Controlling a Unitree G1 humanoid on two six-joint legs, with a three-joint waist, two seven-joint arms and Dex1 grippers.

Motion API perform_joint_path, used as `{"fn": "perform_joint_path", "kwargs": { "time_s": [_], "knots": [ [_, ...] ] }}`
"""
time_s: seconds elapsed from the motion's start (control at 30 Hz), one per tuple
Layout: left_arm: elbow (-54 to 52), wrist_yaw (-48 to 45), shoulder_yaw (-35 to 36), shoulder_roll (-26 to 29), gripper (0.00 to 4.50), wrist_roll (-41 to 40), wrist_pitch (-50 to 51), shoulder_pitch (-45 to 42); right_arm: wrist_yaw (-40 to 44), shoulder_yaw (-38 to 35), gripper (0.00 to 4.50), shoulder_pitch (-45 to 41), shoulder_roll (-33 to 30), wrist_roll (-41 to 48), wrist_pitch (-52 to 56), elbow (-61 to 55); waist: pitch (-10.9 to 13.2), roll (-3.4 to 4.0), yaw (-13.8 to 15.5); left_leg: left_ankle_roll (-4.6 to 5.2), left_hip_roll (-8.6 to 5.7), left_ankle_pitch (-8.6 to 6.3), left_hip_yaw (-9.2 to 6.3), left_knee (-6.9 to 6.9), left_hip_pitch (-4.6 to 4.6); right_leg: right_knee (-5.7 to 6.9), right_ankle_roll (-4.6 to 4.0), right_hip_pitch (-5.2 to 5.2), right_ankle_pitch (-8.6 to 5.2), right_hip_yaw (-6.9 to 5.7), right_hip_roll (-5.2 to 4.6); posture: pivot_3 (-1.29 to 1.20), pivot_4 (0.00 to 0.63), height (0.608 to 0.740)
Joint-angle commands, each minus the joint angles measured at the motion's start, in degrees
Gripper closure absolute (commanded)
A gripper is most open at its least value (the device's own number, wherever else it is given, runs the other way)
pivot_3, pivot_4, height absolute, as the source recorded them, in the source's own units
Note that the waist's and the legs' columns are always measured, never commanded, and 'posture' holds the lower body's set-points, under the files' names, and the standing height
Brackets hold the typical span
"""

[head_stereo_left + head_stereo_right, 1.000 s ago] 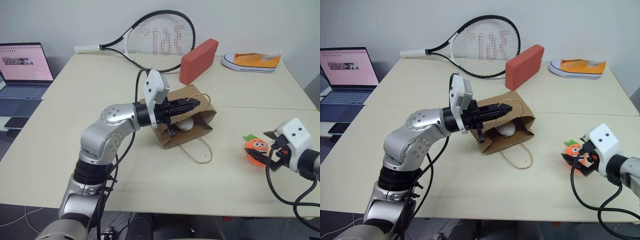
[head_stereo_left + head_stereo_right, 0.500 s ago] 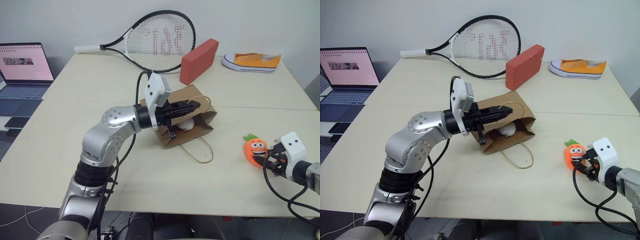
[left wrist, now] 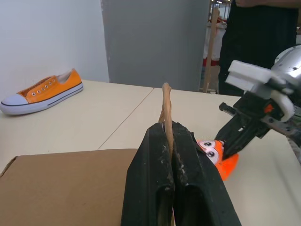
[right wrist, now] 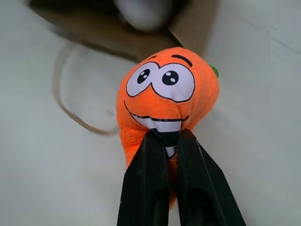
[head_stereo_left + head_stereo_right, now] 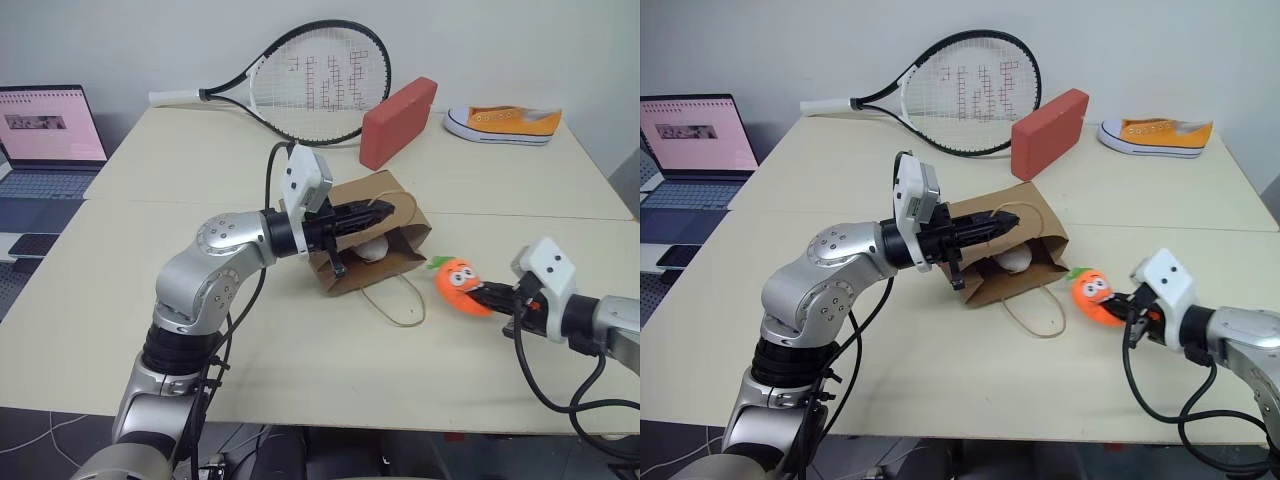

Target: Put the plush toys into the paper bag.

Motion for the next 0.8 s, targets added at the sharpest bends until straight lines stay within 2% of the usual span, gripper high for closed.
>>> {"fn": "perform_joint_path", "kwargs": {
  "time_s": [0.03, 0.4, 0.8],
  "knots": [
    [-2.2, 0.1, 1.5, -0.1, 4.5, -1.2, -0.3, -1.6, -2.5, 3.5, 4.48, -4.3, 2.0, 3.1, 2.4, -2.7, 0.0, -0.01, 0.0, 0.0, 0.0, 0.0, 0.0, 0.0, -0.01, -0.01, 0.0, 0.0, 0.0, 0.0, 0.0, 0.0, 0.15, 0.74],
    [-4.5, 0.3, 1.3, -0.1, 4.5, -2.4, 1.3, -1.4, -15.0, 21.6, 4.48, -17.4, 16.0, -6.0, -0.9, 7.1, 0.0, 0.0, 0.0, 0.0, -0.01, 0.0, -0.02, -0.03, -0.02, 0.0, -0.02, -0.06, 0.0, -0.01, -0.01, 0.0, 0.15, 0.74],
    [-4.9, 0.9, 1.1, -0.3, 4.5, -2.5, 2.0, -1.2, -19.9, 28.5, 4.48, -26.5, 27.9, -12.0, -4.9, 14.4, 0.0, 0.01, -0.2, 0.0, -0.01, 0.0, -0.08, -0.06, 0.0, 0.03, -0.02, -0.07, 0.0, -0.04, 0.01, 0.0, 0.15, 0.74]
  ]
}}
